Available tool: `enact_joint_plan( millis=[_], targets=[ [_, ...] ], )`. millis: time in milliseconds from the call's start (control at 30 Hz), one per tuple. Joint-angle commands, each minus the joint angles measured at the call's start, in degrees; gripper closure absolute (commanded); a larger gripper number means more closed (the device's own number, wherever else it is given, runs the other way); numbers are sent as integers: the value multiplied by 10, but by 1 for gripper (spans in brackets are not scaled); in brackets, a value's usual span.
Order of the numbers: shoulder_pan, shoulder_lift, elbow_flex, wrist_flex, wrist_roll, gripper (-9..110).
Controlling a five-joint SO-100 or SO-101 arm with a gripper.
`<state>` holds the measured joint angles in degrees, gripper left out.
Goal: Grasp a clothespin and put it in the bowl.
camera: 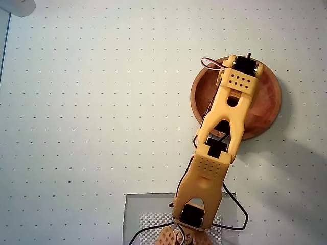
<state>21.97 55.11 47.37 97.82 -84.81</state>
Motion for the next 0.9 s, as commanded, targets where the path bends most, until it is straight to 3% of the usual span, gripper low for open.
enact_joint_plan(
  millis=[0, 533, 867],
  targets=[
    [8, -11, -76, -1, -7, 105],
    [0, -162, -209, -1, -8, 104],
    [-7, -168, -209, 5, -31, 80]
  ],
)
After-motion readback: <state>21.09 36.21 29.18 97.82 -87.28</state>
